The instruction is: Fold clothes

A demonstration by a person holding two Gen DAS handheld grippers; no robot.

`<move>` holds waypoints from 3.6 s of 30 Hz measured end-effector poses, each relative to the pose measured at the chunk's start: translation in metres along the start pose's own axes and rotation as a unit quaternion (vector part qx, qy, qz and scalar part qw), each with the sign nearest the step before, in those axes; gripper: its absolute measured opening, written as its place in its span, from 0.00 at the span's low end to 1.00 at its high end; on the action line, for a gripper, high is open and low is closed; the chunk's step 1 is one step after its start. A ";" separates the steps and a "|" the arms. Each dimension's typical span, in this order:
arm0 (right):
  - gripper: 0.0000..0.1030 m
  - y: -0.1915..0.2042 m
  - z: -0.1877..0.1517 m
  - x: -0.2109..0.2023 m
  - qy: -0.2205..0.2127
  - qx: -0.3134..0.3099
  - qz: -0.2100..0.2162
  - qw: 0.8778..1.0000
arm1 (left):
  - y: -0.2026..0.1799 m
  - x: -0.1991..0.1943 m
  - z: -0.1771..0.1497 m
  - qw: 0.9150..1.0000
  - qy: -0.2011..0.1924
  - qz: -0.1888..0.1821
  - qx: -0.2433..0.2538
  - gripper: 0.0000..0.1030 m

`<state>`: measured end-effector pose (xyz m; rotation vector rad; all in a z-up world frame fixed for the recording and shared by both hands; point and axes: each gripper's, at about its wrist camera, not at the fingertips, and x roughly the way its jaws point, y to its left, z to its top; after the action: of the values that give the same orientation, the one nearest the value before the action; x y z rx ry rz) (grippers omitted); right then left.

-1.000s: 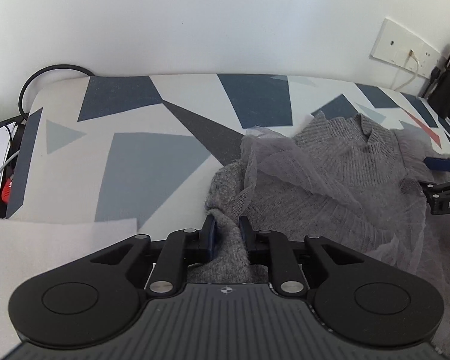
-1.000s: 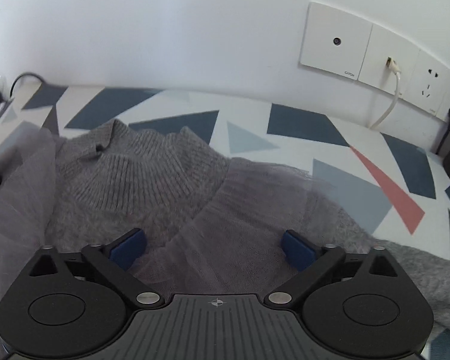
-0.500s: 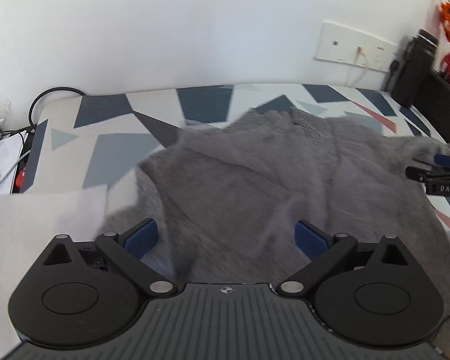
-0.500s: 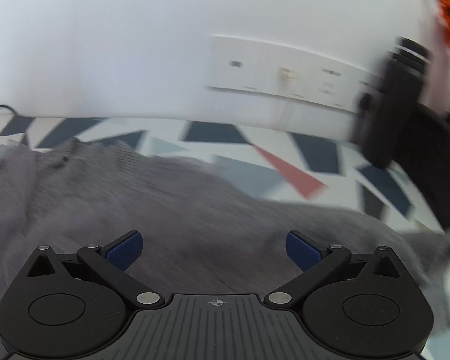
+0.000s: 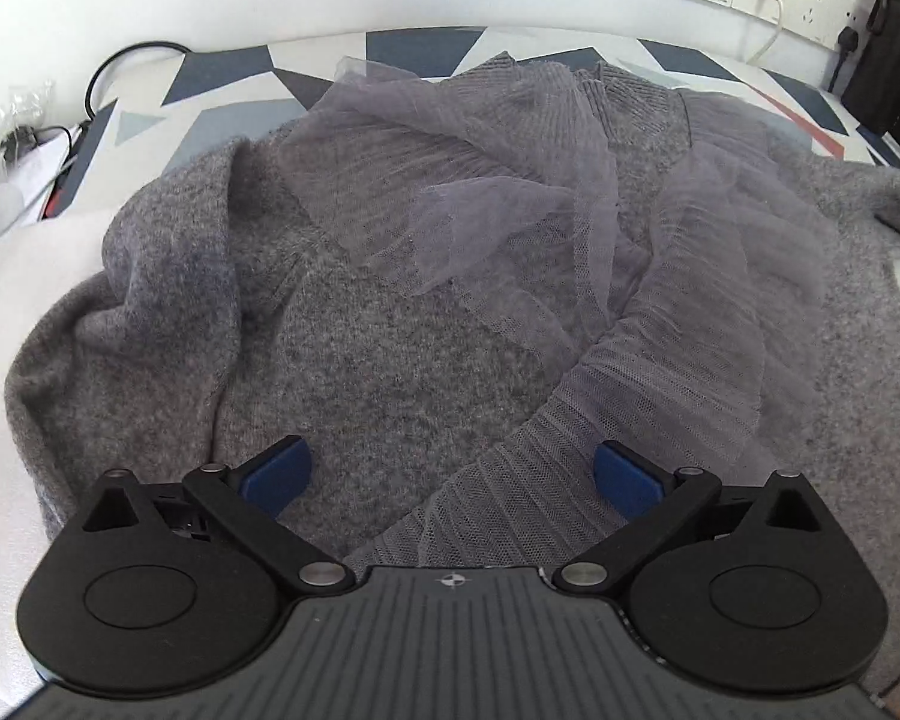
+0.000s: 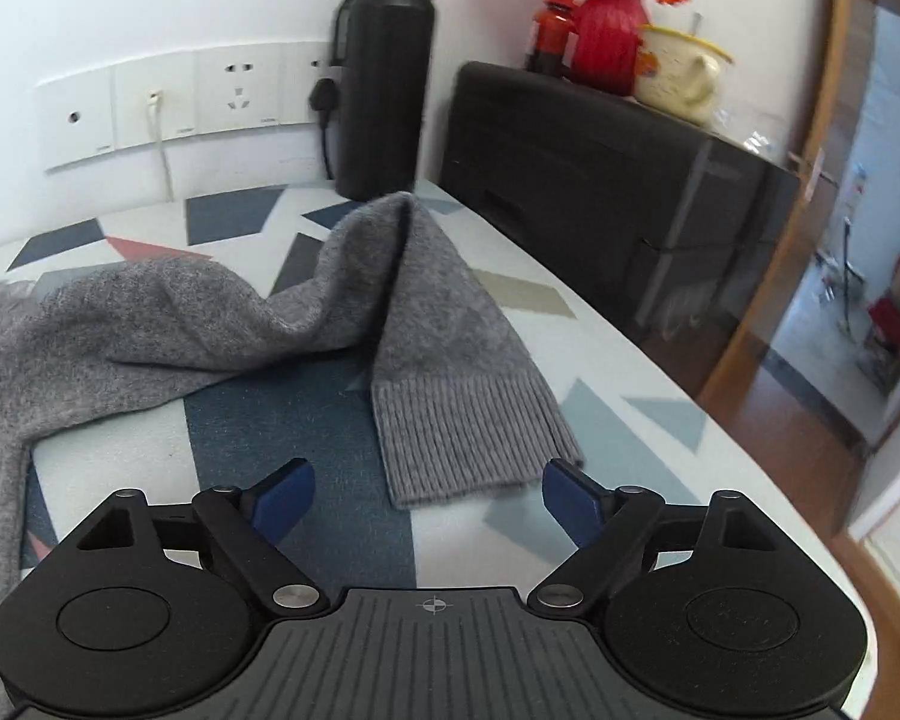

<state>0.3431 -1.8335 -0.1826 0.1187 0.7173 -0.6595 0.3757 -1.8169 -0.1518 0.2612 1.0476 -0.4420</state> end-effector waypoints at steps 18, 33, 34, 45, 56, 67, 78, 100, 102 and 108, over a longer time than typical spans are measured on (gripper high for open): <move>0.57 -0.007 0.008 0.017 -0.009 0.023 0.057 0.998 | -0.009 -0.006 -0.010 0.999 -0.003 0.026 -0.041 1.00; 0.99 -0.006 0.014 0.026 0.028 0.018 0.066 0.997 | -0.012 -0.016 -0.024 0.998 0.008 0.029 -0.050 1.00; 0.99 -0.005 0.014 0.026 0.027 0.019 0.065 0.997 | -0.012 -0.017 -0.024 0.998 0.009 0.029 -0.050 1.00; 0.98 -0.001 0.014 0.020 0.039 0.000 0.075 0.996 | -0.015 -0.020 -0.032 0.998 0.004 0.035 -0.048 1.00; 0.05 -0.026 0.027 0.008 0.054 0.025 0.119 0.991 | -0.016 -0.020 -0.034 0.998 -0.002 0.037 -0.050 1.00; 0.04 -0.053 0.022 -0.049 0.076 0.146 0.207 0.964 | -0.007 -0.021 -0.036 1.000 -0.007 -0.001 0.005 1.00; 0.04 0.042 0.052 -0.109 0.090 0.089 0.282 0.951 | 0.018 -0.026 -0.031 0.999 -0.024 -0.012 0.036 1.00; 0.04 0.264 0.086 -0.157 0.127 -0.034 0.417 0.899 | 0.126 -0.030 0.004 0.994 -0.075 -0.031 -0.075 1.00; 0.06 0.282 0.085 -0.165 0.121 -0.048 0.431 0.893 | 0.128 -0.030 0.003 0.994 -0.070 -0.033 -0.077 1.00; 0.20 0.294 0.076 -0.164 0.115 -0.082 0.391 0.909 | 0.124 -0.034 0.009 0.994 -0.078 -0.044 -0.068 1.00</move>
<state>0.4700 -1.5397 -0.0541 0.3124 0.8680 0.1903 0.4264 -1.7037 -0.1178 0.0581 0.9336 -0.4608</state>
